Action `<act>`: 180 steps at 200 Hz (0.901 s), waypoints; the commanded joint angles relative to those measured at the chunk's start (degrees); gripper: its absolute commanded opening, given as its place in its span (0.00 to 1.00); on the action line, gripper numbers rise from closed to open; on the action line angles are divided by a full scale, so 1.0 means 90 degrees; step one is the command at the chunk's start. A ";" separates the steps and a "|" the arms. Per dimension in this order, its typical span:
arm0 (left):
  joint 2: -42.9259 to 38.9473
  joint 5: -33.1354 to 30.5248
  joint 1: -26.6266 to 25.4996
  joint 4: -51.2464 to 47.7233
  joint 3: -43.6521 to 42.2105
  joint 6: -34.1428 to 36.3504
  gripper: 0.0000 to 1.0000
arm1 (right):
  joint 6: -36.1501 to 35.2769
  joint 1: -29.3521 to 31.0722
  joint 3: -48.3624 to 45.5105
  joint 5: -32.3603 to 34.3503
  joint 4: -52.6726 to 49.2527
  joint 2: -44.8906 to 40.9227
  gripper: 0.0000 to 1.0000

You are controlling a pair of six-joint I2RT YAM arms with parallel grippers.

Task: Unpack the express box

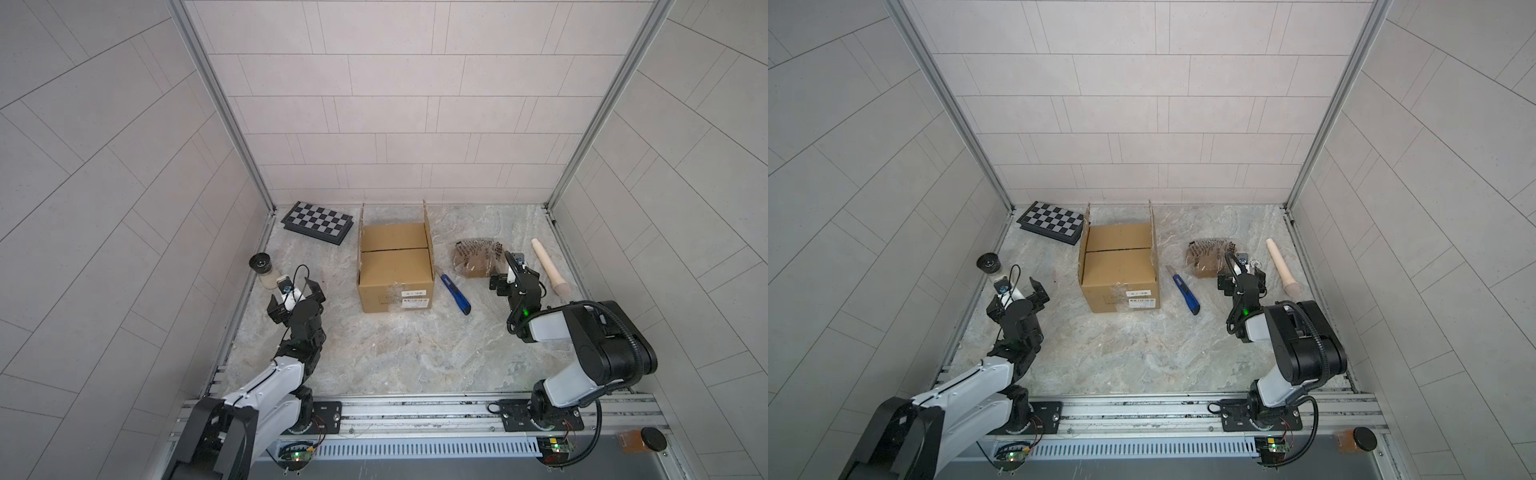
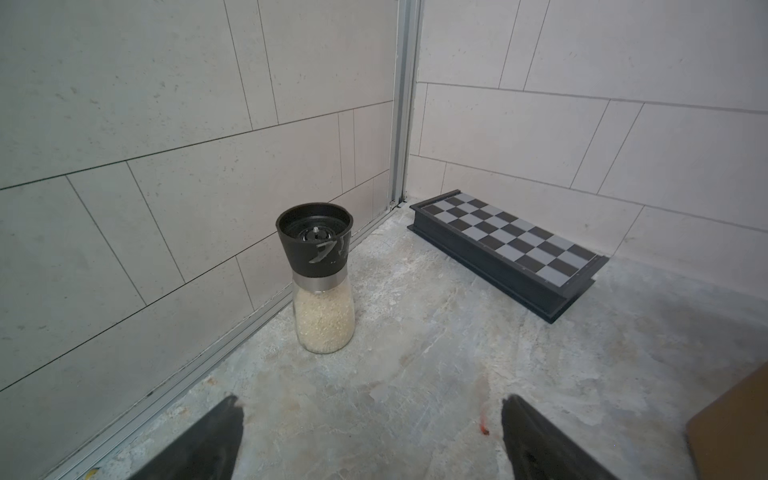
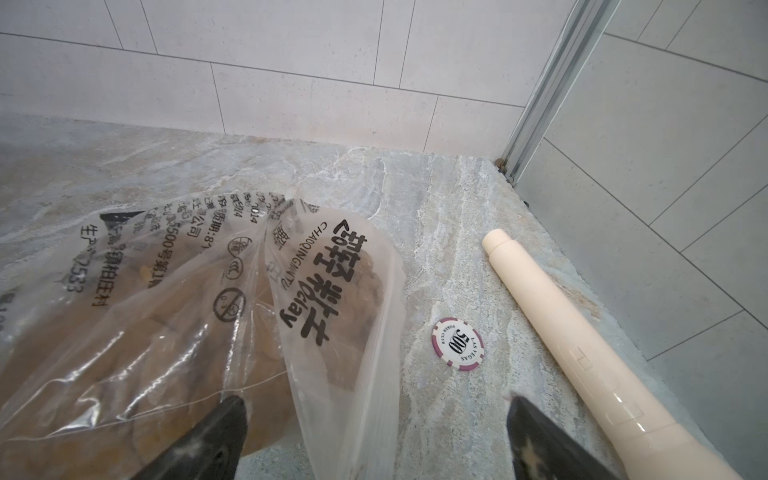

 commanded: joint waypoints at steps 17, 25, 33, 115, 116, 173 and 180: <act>0.0948 0.0560 0.0169 0.1382 0.0323 0.0669 1.00 | -0.0189 0.0013 0.0024 -0.0012 -0.0029 0.0108 0.99; 0.1209 0.0726 0.0180 0.1485 0.0491 0.0911 1.00 | -0.0199 0.0013 0.0027 -0.0013 -0.0087 0.0072 0.99; 0.1546 0.0899 0.0238 0.1629 0.0613 0.0973 1.00 | -0.0207 0.0012 0.0059 -0.0008 -0.0200 0.0048 0.99; 0.2651 0.1884 0.0573 0.1226 0.1365 0.0858 1.00 | -0.0202 0.0013 0.0025 -0.0002 -0.0073 0.0088 0.99; 0.2656 0.1881 0.0576 0.1240 0.1362 0.0859 1.00 | -0.0202 0.0013 0.0028 0.0000 -0.0074 0.0088 0.99; 0.2643 0.1918 0.0570 0.1099 0.1417 0.0873 1.00 | -0.0201 0.0013 0.0028 -0.0007 -0.0085 0.0088 0.99; 0.2666 0.1937 0.0583 0.1055 0.1450 0.0853 1.00 | -0.0200 0.0013 0.0030 -0.0008 -0.0085 0.0088 0.99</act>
